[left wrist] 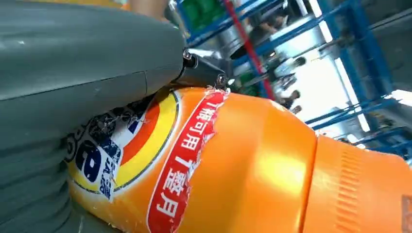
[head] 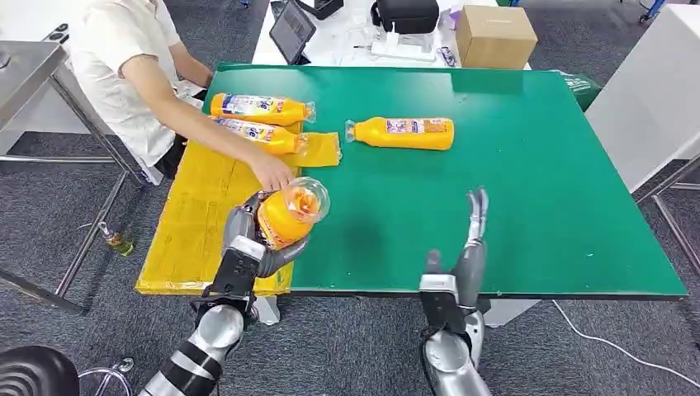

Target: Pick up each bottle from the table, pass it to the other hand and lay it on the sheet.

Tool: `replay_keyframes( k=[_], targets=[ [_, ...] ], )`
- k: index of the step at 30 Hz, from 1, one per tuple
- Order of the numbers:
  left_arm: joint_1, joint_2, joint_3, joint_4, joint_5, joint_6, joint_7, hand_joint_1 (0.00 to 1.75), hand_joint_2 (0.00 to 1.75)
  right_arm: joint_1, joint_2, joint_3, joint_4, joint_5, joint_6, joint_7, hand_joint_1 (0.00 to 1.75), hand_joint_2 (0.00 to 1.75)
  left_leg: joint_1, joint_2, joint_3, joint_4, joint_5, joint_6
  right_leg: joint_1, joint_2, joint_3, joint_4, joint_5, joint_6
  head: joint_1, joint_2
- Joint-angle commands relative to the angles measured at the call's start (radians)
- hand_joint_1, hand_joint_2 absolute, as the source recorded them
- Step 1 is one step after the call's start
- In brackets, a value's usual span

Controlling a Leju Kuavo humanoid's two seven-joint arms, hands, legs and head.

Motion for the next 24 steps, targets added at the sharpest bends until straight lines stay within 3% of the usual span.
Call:
replay_keyframes(
  k=[1, 4, 5, 7, 10, 14, 24],
  targets=[
    [-0.119, 0.03, 0.001, 0.219, -0.326, 0.145, 0.12, 1.75, 1.75, -0.002, 0.038, -0.085, -0.019, -0.004, 0.002, 0.002, 0.0, 0.0, 0.0, 0.0, 0.003, -0.001, 0.0, 0.001, 0.001, -0.001, 0.003, -0.001, -0.001, -0.002, 0.0, 0.0],
    [-0.16, -0.012, 0.102, 0.339, -0.825, 0.135, 0.292, 1.66, 1.75, -0.025, 0.031, -0.061, 0.02, -0.031, 0.002, 0.002, 0.0, 0.0, 0.0, 0.001, 0.003, -0.001, 0.0, 0.001, 0.001, -0.001, 0.004, -0.001, 0.0, -0.003, 0.0, 0.0],
    [-0.208, -0.039, 0.099, 0.433, -0.79, 0.066, 0.293, 1.75, 1.75, -0.038, 0.031, -0.053, 0.039, -0.046, 0.002, 0.002, 0.0, 0.0, 0.001, 0.002, 0.006, -0.001, -0.001, 0.001, 0.001, 0.0, 0.005, -0.001, -0.001, -0.004, 0.0, 0.0],
    [-0.263, -0.063, 0.087, 0.535, -0.779, 0.018, 0.296, 1.75, 1.75, -0.053, 0.026, -0.037, 0.055, -0.067, 0.002, 0.002, 0.0, 0.0, 0.0, 0.0, 0.003, -0.001, 0.0, 0.001, 0.001, -0.001, 0.004, -0.001, 0.0, -0.002, 0.0, 0.0],
    [-0.263, -0.063, 0.087, 0.535, -0.779, 0.018, 0.296, 1.75, 1.75, -0.053, 0.026, -0.037, 0.055, -0.067, 0.002, 0.002, 0.0, 0.0, 0.0, 0.0, 0.003, -0.001, 0.001, 0.001, 0.001, -0.001, 0.003, -0.001, 0.0, -0.002, 0.0, 0.0],
    [-0.371, -0.083, 0.075, 0.727, -0.77, -0.027, 0.335, 1.75, 1.75, -0.08, 0.016, -0.003, 0.109, -0.108, 0.002, 0.002, 0.0, 0.0, 0.001, 0.0, 0.003, 0.0, 0.0, 0.001, 0.002, -0.002, 0.004, -0.001, 0.0, -0.002, 0.0, 0.0],
    [-0.371, -0.083, 0.075, 0.727, -0.77, -0.027, 0.335, 1.75, 1.75, -0.08, 0.016, -0.003, 0.109, -0.108, 0.002, 0.002, 0.0, 0.0, 0.001, 0.001, 0.005, 0.0, -0.001, 0.001, 0.002, 0.0, 0.006, -0.001, -0.001, -0.003, 0.0, 0.0]
  ],
)
